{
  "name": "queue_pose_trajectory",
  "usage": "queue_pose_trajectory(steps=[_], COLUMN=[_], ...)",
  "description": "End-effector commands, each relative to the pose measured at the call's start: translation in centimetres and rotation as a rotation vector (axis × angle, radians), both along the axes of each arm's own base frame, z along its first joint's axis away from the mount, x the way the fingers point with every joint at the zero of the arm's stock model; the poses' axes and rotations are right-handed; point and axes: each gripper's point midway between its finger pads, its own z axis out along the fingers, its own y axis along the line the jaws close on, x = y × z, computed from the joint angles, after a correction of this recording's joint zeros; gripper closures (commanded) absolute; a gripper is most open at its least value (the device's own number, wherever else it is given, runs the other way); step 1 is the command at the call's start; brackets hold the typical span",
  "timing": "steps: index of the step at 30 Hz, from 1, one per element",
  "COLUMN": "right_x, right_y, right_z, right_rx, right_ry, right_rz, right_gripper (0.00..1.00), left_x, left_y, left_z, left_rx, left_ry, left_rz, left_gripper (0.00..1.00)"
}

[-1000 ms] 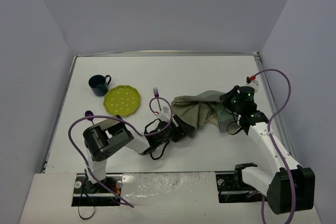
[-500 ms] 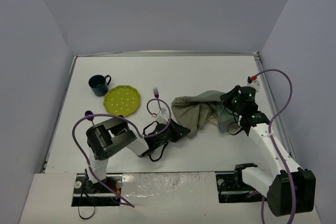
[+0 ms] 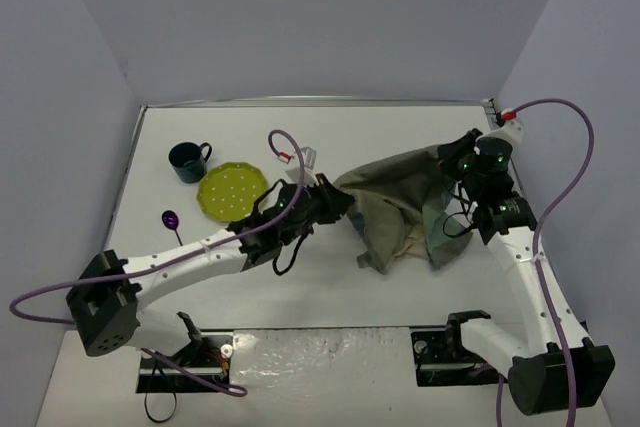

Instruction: Set the dinner table for one person

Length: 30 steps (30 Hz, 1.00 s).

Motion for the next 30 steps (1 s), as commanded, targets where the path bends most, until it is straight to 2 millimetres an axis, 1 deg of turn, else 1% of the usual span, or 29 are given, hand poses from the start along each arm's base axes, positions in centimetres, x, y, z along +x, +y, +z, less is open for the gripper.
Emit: queue_pose_trajectory(steps=[1,2,3,5,7,9,10,11,13,16,19,21,24,27,28,30], right_x=[0.5,0.4,0.4,0.1,-0.6,-1.5,-2.0,-2.5,-3.8,-5.7,-7.4,-8.6,-10.3,-11.8,-12.3,-13.4], right_y=[-2.4,-2.7,-3.1,-3.9,-4.6,-5.4,-5.8,-6.0,-6.5,-6.9,-7.4,-7.7,-7.5,-7.2,-7.2,-6.9], right_z=[9.5,10.6,11.4,13.8,17.3,19.0,20.4,21.2,22.3,22.9,22.0,21.3,20.6,19.6,19.5,18.4], right_rx=[-0.037,-0.044,-0.057,-0.074,-0.082,-0.098,-0.102,-0.108,-0.128,-0.145,-0.165,-0.179,-0.187,-0.190,-0.188,-0.170], right_ry=[-0.216,-0.236,-0.246,-0.277,-0.340,-0.373,-0.401,-0.414,-0.436,-0.457,-0.445,-0.427,-0.412,-0.395,-0.394,-0.380], right_rz=[-0.112,-0.128,-0.145,-0.180,-0.216,-0.251,-0.266,-0.275,-0.295,-0.304,-0.320,-0.323,-0.302,-0.274,-0.269,-0.250], right_gripper=[1.00,1.00,1.00,1.00,1.00,1.00,1.00,1.00,1.00,1.00,1.00,1.00,1.00,1.00,1.00,1.00], left_x=[3.3,4.0,4.4,5.8,7.4,8.0,8.3,8.5,9.0,9.4,10.1,10.4,10.0,9.9,9.9,9.9], left_y=[7.8,8.7,9.5,10.6,12.2,13.3,13.9,14.3,15.5,16.8,18.5,19.6,21.4,23.4,23.7,25.1], left_z=[3.3,4.4,5.0,8.8,11.0,13.8,15.0,16.1,19.0,21.9,23.8,24.5,26.1,27.1,27.1,27.5], left_rx=[0.421,0.466,0.523,0.552,0.630,0.679,0.701,0.716,0.743,0.768,0.786,0.804,0.839,0.863,0.868,0.883], left_ry=[-0.164,-0.189,-0.211,-0.282,-0.347,-0.411,-0.438,-0.466,-0.541,-0.606,-0.646,-0.648,-0.677,-0.689,-0.687,-0.686], left_rz=[0.106,0.112,0.104,0.122,0.143,0.163,0.178,0.191,0.241,0.291,0.348,0.387,0.447,0.512,0.522,0.560], left_gripper=[1.00,1.00,1.00,1.00,1.00,1.00,1.00,1.00,1.00,1.00,1.00,1.00,1.00,1.00,1.00,1.00])
